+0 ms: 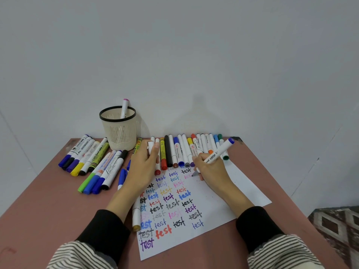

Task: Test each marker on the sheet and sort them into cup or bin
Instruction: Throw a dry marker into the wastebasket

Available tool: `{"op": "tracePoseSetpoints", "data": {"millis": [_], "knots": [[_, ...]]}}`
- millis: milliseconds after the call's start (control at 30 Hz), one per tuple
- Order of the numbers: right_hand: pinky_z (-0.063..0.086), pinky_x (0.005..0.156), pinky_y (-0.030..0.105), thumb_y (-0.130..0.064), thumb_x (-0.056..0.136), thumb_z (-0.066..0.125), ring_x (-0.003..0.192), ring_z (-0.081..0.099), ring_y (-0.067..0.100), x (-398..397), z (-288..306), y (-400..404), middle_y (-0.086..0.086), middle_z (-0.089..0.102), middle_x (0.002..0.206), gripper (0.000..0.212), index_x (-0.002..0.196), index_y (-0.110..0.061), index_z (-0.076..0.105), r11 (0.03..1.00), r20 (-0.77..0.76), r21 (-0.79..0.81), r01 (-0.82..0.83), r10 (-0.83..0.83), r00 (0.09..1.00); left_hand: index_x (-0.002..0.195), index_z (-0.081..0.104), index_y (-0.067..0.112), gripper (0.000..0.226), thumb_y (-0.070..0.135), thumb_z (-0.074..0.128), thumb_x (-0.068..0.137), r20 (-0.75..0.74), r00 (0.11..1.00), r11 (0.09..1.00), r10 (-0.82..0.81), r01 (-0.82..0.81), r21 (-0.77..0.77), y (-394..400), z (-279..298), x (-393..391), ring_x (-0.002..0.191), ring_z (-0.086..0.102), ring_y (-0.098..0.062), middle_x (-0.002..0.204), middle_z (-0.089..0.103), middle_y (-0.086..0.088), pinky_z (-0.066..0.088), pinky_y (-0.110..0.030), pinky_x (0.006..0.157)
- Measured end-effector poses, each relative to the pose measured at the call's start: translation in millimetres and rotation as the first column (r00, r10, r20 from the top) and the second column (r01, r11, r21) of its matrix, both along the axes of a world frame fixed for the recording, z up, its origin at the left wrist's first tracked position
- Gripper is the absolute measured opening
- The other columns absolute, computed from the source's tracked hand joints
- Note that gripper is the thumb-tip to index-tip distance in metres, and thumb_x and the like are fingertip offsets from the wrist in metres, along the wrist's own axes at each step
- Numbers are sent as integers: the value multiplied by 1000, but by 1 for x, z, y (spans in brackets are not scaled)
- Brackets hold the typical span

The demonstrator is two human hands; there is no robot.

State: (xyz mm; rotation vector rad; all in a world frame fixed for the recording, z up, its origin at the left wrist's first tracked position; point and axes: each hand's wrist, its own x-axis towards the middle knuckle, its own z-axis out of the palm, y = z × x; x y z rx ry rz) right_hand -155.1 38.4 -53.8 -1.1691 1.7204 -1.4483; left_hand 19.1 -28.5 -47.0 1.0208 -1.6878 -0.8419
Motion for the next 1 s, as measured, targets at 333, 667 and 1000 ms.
{"op": "tracePoseSetpoints", "data": {"millis": [333,667,1000], "knots": [[40,47,11,-11,93,59,52,45,6,-3,-4,-4,2,46,63,31,65,-13,47,1000,28,13,0,0,1000,89,49,14,28,35,37,103,23,1000,1000,-21,21,-20,-1,0,0,56,50,6,74,56,0,41,-12,54],[37,48,15,-28,92,65,52,59,8,0,2,-1,-3,47,49,41,61,-11,45,989,109,-147,9,7,994,89,58,22,19,33,48,100,59,991,988,-117,122,-92,4,4,2,55,42,-3,69,52,-4,37,-18,53],[27,43,20,-51,91,54,44,37,10,-4,21,5,2,56,61,43,92,-10,67,987,421,-158,-6,73,904,128,54,25,34,34,31,104,172,962,964,-211,234,-124,10,8,3,103,43,26,110,53,26,30,1,86]]}}
